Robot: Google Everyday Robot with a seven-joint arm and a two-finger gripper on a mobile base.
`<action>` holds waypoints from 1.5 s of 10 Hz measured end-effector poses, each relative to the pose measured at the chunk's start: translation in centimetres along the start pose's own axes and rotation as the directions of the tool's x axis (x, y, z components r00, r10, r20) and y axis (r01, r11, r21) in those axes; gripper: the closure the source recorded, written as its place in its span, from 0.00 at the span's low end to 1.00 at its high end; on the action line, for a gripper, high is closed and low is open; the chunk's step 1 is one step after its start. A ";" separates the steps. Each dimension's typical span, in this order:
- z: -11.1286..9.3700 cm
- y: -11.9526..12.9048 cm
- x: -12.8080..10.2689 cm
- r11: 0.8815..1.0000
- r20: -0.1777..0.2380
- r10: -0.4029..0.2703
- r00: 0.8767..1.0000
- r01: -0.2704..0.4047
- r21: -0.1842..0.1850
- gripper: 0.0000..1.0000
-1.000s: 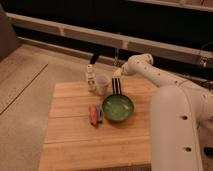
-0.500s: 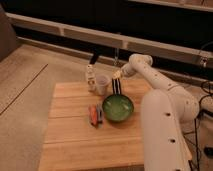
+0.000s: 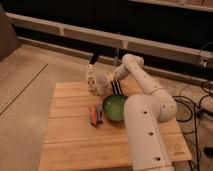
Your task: Place the eraser in the ceramic cup
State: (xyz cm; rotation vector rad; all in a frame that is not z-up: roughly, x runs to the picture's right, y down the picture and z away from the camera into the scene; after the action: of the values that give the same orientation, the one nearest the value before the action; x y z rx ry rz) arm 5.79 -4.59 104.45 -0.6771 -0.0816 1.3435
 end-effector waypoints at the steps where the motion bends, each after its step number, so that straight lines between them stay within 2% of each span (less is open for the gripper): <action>1: 0.1 0.0 0.1 1.000 -0.004 0.000 1.000 0.000 -0.001 0.35; 6: 0.0 -0.1 0.1 1.000 -0.004 0.001 1.000 -0.001 0.000 0.37; 12: 0.0 -0.2 0.1 1.000 -0.004 0.001 1.000 -0.001 0.001 0.96; 13: 0.0 -0.2 0.1 1.000 -0.004 0.001 1.000 -0.001 0.001 1.00; 15: -0.1 -0.4 0.0 1.000 0.002 -0.002 1.000 0.002 0.010 1.00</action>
State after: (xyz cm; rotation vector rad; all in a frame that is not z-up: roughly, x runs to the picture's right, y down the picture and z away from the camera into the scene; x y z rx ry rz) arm 6.15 -4.68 104.54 -0.6670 -0.0770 1.3421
